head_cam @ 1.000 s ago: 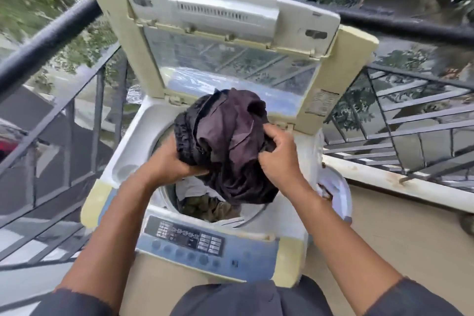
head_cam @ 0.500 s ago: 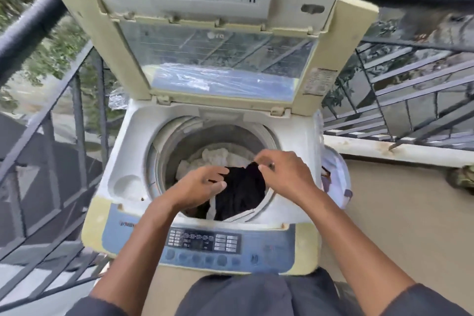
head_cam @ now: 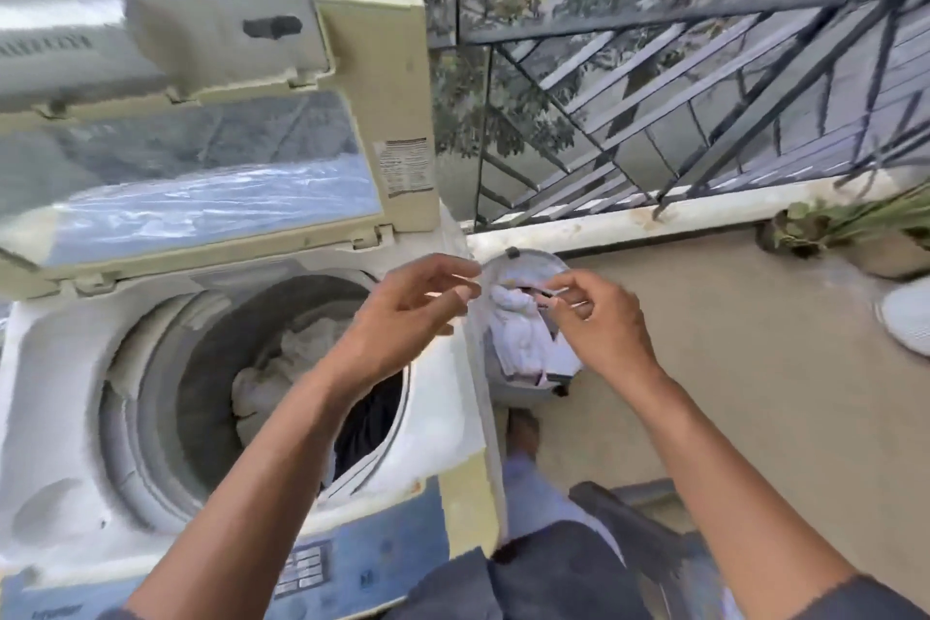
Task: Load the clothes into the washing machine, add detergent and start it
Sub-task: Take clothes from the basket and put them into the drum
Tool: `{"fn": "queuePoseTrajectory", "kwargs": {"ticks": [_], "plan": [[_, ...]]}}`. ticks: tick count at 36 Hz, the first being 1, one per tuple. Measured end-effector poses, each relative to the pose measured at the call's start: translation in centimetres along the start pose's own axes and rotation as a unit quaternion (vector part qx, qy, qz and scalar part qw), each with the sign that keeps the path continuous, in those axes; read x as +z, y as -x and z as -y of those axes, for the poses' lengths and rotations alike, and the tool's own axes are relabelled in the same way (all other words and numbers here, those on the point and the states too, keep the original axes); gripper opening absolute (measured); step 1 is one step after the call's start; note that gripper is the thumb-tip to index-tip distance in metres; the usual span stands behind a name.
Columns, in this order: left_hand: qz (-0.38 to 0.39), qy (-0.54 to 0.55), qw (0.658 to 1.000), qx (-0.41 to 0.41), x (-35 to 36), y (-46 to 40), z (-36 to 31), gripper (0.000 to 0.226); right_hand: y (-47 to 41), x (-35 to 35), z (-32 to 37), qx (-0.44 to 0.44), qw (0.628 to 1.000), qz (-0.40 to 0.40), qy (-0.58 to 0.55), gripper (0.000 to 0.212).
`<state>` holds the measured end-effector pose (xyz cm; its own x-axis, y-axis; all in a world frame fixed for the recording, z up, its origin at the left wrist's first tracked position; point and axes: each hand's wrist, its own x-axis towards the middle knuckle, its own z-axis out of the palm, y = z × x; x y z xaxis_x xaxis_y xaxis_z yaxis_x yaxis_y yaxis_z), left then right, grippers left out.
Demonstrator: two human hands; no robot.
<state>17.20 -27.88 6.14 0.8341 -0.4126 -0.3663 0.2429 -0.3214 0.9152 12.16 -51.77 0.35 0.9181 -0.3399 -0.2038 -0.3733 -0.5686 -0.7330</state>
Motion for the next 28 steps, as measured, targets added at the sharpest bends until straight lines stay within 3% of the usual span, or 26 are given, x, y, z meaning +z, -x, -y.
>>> {"fn": "queuePoseTrajectory", "kwargs": {"ticks": [3,9,13,18,22,28], "plan": [[0.007,0.001,1.000,-0.025,3.3,-4.2,-0.6,0.017,-3.0,-0.6,-3.8,0.046,0.998,0.018,0.028,0.022],[-0.005,-0.020,0.992,-0.126,10.3,-13.8,3.4,0.010,-9.2,1.1,-12.0,0.116,0.987,0.091,0.070,0.033],[-0.014,-0.043,0.977,-0.206,14.4,-19.0,8.8,0.022,-12.7,4.7,-18.2,0.166,0.971,0.152,0.081,0.035],[-0.001,-0.071,0.940,-0.334,17.0,-22.8,15.9,0.055,-16.2,9.8,-25.2,0.192,0.944,0.257,0.071,0.033],[0.020,-0.125,0.918,-0.375,18.3,-25.0,21.7,0.046,-19.1,14.6,-30.2,0.207,0.926,0.305,0.077,0.039],[-0.021,-0.135,0.907,-0.398,19.4,-27.2,27.6,0.025,-23.0,21.5,-36.0,0.235,0.905,0.342,0.098,0.047]]}}
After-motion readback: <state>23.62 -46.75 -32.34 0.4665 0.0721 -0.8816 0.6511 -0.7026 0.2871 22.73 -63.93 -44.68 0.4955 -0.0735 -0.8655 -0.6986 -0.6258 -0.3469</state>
